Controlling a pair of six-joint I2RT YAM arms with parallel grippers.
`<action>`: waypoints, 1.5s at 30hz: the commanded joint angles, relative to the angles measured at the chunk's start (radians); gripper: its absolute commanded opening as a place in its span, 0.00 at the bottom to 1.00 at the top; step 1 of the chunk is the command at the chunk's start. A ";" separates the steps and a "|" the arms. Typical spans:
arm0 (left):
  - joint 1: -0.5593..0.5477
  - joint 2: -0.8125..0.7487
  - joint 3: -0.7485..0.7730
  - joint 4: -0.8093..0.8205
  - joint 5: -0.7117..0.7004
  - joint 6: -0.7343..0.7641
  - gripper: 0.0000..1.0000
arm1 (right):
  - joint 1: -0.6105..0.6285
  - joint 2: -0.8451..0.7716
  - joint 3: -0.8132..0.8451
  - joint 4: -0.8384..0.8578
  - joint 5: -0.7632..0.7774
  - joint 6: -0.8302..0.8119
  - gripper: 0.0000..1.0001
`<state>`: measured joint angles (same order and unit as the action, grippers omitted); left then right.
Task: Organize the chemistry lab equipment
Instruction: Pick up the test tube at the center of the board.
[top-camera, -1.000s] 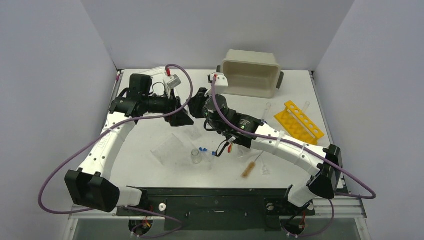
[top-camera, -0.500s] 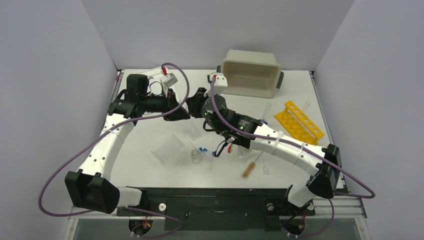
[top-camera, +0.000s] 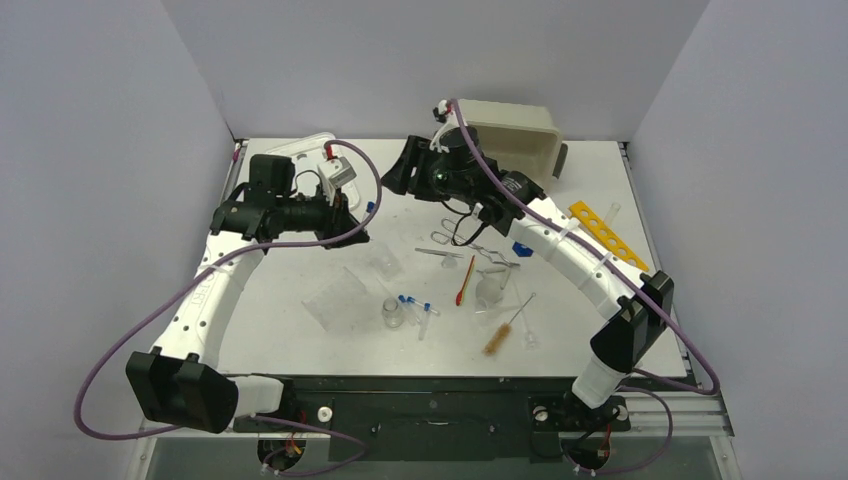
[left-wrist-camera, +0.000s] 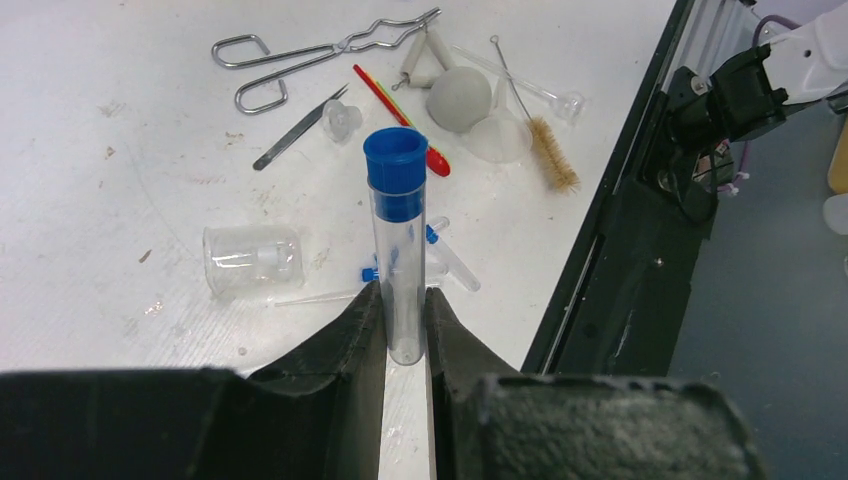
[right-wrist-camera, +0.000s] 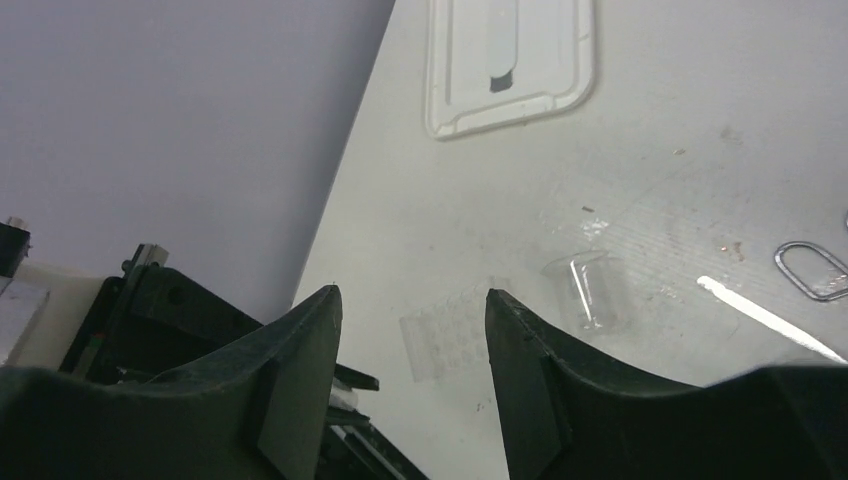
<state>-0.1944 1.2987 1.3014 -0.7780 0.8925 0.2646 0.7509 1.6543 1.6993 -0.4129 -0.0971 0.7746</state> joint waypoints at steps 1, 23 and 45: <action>-0.001 -0.032 0.047 -0.031 -0.022 0.085 0.01 | 0.018 0.043 0.082 -0.107 -0.233 -0.012 0.51; -0.054 -0.038 0.039 -0.083 -0.156 0.207 0.01 | 0.006 0.131 0.119 -0.141 -0.480 -0.022 0.35; -0.067 -0.027 0.048 -0.134 -0.165 0.225 0.41 | 0.041 0.174 0.170 -0.257 -0.299 -0.113 0.00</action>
<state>-0.2604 1.2896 1.3079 -0.9009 0.7071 0.4847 0.7799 1.7985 1.8320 -0.6247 -0.4885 0.7105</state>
